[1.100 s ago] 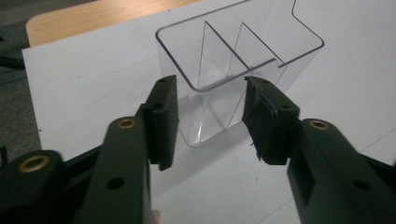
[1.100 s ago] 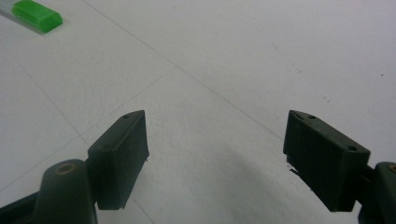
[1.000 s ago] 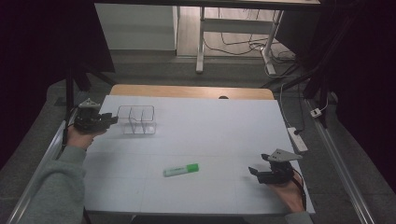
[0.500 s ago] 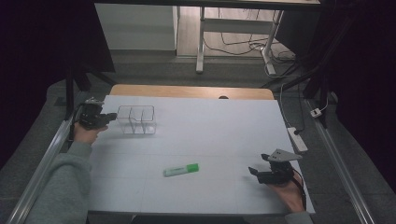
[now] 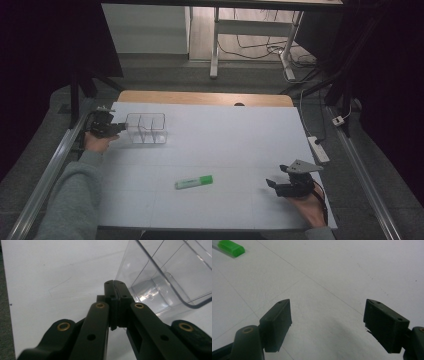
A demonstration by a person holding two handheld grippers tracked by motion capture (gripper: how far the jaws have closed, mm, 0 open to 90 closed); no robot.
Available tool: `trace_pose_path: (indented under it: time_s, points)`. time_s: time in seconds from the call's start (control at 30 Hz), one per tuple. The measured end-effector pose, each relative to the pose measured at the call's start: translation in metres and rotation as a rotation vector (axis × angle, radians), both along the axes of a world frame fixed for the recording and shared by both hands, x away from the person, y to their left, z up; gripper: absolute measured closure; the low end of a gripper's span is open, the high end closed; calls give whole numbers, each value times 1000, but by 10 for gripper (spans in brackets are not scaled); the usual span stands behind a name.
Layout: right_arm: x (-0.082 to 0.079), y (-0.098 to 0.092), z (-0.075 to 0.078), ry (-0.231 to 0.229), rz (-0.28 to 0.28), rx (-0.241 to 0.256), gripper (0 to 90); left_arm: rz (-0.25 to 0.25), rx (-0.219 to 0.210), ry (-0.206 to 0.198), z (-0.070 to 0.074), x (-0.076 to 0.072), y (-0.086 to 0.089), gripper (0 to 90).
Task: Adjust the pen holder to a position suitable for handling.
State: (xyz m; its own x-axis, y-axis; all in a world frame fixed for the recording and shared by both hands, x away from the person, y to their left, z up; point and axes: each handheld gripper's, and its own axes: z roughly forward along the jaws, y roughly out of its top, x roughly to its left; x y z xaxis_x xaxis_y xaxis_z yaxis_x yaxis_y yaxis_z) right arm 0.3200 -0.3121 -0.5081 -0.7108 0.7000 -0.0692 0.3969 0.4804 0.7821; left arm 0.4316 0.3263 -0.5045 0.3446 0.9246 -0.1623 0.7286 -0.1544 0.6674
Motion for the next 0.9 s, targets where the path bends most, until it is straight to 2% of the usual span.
trace_pose_path:
  time_s: [0.4,0.63,0.9]
  points:
    - [0,1,0,-4,3,-5,221,-6,28,6,-6,5,-5,891]
    - [0,1,0,0,3,-9,221,-22,25,-2,-4,8,-14,891]
    - [1,1,-1,3,8,-8,221,-76,15,-1,-2,9,-29,891]
